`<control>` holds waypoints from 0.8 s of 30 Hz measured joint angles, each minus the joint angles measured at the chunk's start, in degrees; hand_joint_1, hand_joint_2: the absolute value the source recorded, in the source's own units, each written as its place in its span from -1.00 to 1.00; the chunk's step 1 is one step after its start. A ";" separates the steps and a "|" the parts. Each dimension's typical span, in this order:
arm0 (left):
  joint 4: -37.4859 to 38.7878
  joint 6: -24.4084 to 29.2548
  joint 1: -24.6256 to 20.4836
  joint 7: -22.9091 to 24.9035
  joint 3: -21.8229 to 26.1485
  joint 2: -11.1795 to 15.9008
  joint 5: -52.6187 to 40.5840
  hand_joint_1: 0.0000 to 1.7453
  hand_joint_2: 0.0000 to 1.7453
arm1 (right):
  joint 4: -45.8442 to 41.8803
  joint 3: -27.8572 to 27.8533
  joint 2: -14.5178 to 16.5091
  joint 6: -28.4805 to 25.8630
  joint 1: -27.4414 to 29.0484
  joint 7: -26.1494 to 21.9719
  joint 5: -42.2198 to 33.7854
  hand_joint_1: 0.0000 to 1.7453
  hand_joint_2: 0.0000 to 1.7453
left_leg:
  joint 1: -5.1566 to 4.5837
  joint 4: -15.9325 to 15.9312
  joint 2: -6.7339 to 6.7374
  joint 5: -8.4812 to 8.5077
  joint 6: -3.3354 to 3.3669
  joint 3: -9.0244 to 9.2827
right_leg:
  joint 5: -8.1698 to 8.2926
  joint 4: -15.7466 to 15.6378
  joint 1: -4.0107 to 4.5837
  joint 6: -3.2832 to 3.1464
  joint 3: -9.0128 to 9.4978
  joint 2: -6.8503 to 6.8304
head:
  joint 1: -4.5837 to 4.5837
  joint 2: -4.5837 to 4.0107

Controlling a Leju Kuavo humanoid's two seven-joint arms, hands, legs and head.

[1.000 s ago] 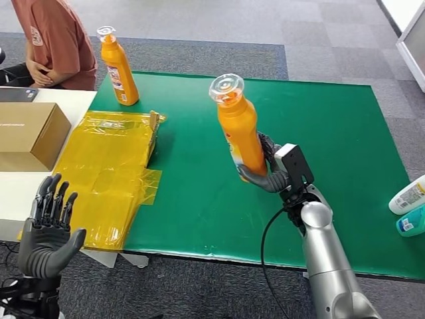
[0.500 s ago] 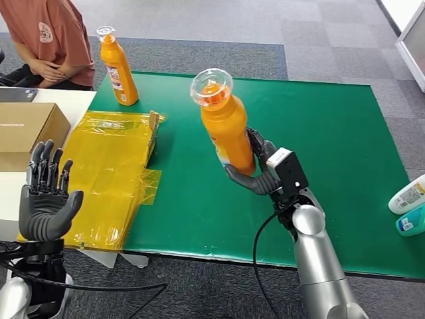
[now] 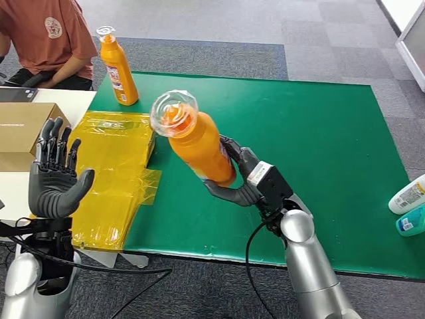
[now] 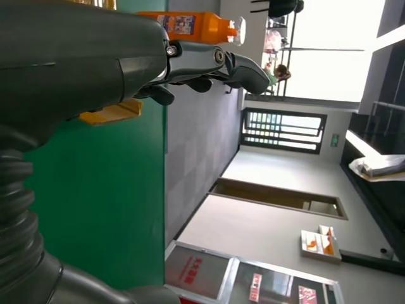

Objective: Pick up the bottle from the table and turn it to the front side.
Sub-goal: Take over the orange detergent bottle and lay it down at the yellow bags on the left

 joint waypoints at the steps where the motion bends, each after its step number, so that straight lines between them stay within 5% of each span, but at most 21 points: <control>1: 0.18 0.01 -0.27 0.01 -0.17 0.01 -0.01 -1.00 1.00 | 0.00 0.34 0.05 0.06 -0.01 -0.02 0.01 1.00 1.00 | 0.00 0.00 0.00 0.00 -0.01 0.00 | 0.00 0.00 0.00 0.00 0.00 0.00 | -0.01 0.00; 24: 2.73 -4.66 -5.22 3.15 -12.66 0.52 4.44 -1.00 1.00 | 0.52 3.44 0.29 -0.51 -1.79 -0.33 -0.61 1.00 1.00 | 0.00 0.00 0.00 0.01 -0.01 -0.02 | 0.01 0.00 0.00 0.01 0.00 0.00 | 0.00 0.00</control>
